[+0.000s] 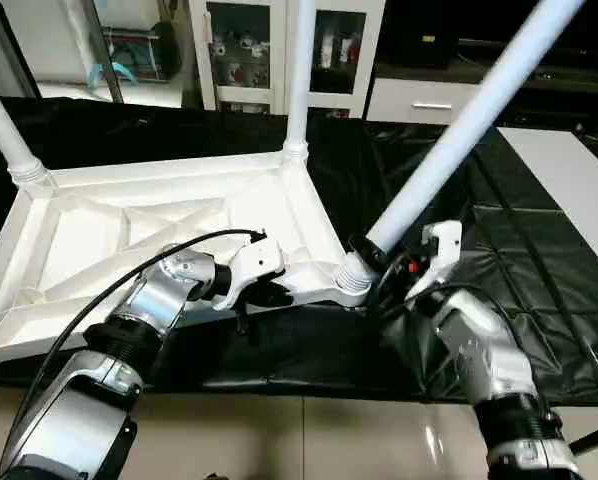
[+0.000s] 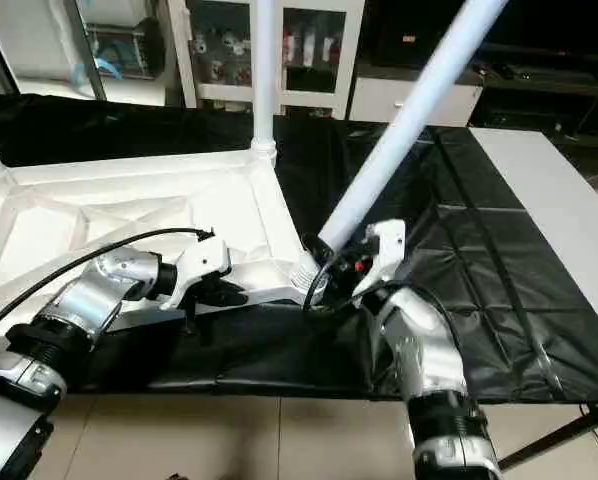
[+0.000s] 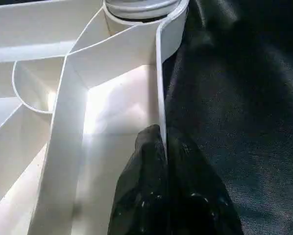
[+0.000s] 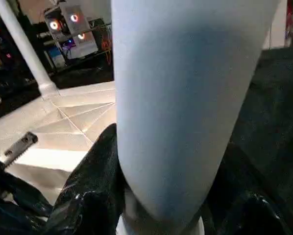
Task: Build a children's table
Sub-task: Insert table leg to table base
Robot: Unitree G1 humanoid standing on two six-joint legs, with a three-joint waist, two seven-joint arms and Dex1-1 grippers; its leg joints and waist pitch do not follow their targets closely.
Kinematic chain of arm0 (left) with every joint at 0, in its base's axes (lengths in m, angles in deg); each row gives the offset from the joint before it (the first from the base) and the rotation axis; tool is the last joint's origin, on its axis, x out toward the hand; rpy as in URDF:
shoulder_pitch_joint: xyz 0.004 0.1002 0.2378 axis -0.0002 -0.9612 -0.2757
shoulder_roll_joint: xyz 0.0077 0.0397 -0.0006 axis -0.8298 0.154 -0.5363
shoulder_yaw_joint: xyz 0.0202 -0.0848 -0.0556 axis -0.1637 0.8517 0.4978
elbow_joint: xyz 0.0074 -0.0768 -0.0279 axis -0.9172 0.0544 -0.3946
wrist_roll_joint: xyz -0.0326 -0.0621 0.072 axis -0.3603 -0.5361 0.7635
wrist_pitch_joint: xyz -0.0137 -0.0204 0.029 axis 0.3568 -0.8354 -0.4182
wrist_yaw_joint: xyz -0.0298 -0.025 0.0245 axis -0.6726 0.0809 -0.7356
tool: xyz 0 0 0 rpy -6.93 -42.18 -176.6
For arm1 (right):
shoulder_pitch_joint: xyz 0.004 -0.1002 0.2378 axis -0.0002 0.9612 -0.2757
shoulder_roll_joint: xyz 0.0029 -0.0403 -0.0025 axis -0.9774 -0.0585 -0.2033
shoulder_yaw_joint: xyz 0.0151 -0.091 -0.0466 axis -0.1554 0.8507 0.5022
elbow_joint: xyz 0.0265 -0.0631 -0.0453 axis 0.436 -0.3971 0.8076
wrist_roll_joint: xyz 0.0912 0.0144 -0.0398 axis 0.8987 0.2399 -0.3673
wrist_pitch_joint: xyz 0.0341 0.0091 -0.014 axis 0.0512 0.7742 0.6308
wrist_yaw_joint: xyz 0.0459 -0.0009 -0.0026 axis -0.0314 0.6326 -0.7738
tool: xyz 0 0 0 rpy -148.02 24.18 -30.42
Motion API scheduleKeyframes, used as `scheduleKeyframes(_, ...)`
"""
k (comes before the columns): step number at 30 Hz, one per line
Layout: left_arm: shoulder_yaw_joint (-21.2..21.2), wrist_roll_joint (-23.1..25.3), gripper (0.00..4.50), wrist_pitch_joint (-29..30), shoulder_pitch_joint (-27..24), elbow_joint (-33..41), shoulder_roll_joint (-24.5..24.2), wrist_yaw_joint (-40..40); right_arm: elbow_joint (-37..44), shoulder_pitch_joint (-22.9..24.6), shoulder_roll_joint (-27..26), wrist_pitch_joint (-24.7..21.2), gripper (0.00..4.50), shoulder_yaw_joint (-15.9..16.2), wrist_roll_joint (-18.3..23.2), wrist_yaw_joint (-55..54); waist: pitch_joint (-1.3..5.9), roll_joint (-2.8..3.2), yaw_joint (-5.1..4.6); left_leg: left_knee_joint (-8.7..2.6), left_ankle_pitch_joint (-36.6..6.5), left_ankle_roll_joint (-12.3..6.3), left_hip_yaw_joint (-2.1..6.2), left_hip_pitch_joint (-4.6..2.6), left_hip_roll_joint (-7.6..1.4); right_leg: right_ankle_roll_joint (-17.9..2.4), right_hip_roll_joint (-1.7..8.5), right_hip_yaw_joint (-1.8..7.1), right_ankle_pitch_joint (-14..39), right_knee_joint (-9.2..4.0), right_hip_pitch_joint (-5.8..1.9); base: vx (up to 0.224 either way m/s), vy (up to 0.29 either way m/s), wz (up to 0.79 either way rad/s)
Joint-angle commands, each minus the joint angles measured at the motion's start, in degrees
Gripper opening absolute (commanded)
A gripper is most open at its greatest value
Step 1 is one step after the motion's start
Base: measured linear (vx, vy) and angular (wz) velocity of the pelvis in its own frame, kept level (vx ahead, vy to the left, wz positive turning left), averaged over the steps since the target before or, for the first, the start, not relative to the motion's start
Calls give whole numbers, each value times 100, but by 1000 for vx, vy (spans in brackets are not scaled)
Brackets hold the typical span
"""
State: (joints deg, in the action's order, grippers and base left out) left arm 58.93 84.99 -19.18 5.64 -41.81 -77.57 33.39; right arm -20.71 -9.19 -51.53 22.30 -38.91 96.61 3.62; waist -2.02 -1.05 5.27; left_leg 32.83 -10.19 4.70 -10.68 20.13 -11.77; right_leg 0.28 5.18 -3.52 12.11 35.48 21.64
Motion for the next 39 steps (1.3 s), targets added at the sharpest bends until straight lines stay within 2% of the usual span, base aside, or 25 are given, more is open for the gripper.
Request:
scheduleKeyframes(1,-250,390,0,84,-129,-325,-66,-101,-73,313,155,223,185,38,-555,-444,229,35,-26,-496,-2090,168,87,-74,-187,-973,335,265,1758,-580,-76,0,0,0)
scheduleKeyframes(3,-253,391,0,71,-128,-343,-65,-117,-31,374,145,296,185,77,-621,-523,225,41,-25,-504,-2100,145,80,-98,-189,-985,332,267,1733,-592,-67,0,0,0)
scheduleKeyframes(5,-256,401,0,55,-125,-366,-66,-145,29,463,143,380,185,144,-743,-640,219,47,-24,-516,-2107,144,81,-89,-193,-960,335,268,1768,-598,-69,0,0,0)
scheduleKeyframes(6,-254,405,0,44,-124,-385,-66,-166,91,534,148,440,185,206,-836,-696,214,34,-32,-524,-2096,148,85,-69,-190,-909,336,267,1820,-603,-79,0,0,0)
scheduleKeyframes(10,-265,412,0,22,-116,-414,-67,-212,376,716,185,496,185,390,-1025,-755,198,17,-43,-540,-2311,166,94,-84,-193,-814,337,276,2072,-640,-53,0,0,0)
scheduleKeyframes(16,-281,419,0,-12,-104,-483,-34,-272,545,807,216,421,185,483,-1055,-786,193,17,-48,-545,-2357,141,95,-89,-201,-797,344,288,2133,-658,-36,0,0,0)
scheduleKeyframes(19,-304,419,0,-2,-105,-483,-33,-239,518,703,332,108,185,662,-1169,-720,183,22,-50,-555,-2347,150,102,-74,-197,-764,342,283,2206,-663,-53,0,0,0)
scheduleKeyframes(22,-334,428,0,1,-105,-480,-45,-213,455,504,511,-469,185,949,-1318,-486,179,20,-68,-558,-2371,166,108,-70,-191,-741,334,278,2277,-661,-56,0,0,0)
scheduleKeyframes(26,-347,434,0,-1,-109,-479,-55,-209,353,316,613,-682,185,1080,-1386,-252,174,18,-68,-556,-2503,200,110,-90,-194,-692,349,284,2448,-693,-28,0,0,0)
scheduleKeyframes(27,-358,437,0,6,-113,-471,-62,-201,276,133,673,-975,185,1116,-1279,-63,178,10,-78,-561,-2560,210,121,-91,-196,-676,348,278,2505,-691,-32,0,0,0)
scheduleKeyframes(28,-362,438,0,9,-116,-466,-67,-197,245,53,708,-1066,185,1130,-1224,-2,184,-48,-93,-558,-2552,193,121,-82,-198,-683,345,274,2502,-687,-38,0,0,0)
scheduleKeyframes(30,-365,437,0,18,-122,-455,-73,-191,165,-94,761,-1303,185,1120,-1102,91,190,-9,-82,-554,-2460,183,115,-91,-206,-721,351,284,2398,-680,-31,0,0,0)
scheduleKeyframes(32,-365,435,0,26,-126,-446,-76,-192,53,-229,802,-1446,185,1073,-1020,156,196,-7,-83,-555,-2415,199,113,-90,-205,-776,348,282,2265,-667,-39,0,0,0)
scheduleKeyframes(35,-361,433,0,29,-137,-442,-80,-201,-155,-415,811,-1589,185,907,-927,164,202,-47,-73,-551,-2370,225,103,-85,-206,-792,353,279,2200,-656,-33,0,0,0)
scheduleKeyframes(39,-359,437,0,31,-154,-426,-86,-208,-232,-456,811,-1704,185,854,-888,191,206,-49,-73,-558,-2440,252,108,-96,-210,-751,352,277,2272,-670,-26,0,0,0)
